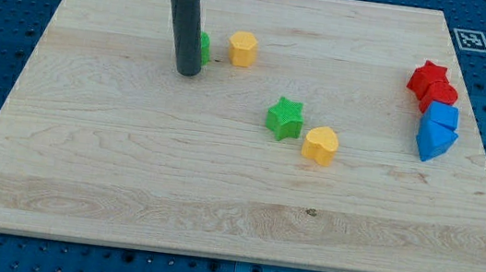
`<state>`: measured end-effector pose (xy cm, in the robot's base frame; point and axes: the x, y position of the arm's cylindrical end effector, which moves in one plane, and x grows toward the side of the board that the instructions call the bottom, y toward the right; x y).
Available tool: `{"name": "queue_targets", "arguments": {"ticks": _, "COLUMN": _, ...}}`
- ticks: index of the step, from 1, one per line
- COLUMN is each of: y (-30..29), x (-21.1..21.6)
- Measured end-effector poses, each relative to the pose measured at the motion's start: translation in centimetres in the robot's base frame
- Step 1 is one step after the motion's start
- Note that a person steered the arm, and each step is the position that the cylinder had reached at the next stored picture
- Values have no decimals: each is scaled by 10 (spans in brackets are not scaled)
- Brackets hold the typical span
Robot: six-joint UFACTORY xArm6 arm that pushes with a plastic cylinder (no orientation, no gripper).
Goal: Push the green circle horizontally to the yellow hexagon
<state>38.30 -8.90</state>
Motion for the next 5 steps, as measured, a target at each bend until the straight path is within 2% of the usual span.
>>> {"name": "queue_targets", "arguments": {"ticks": 3, "y": -4, "x": -18}}
{"name": "queue_targets", "arguments": {"ticks": 5, "y": -78, "x": -24}}
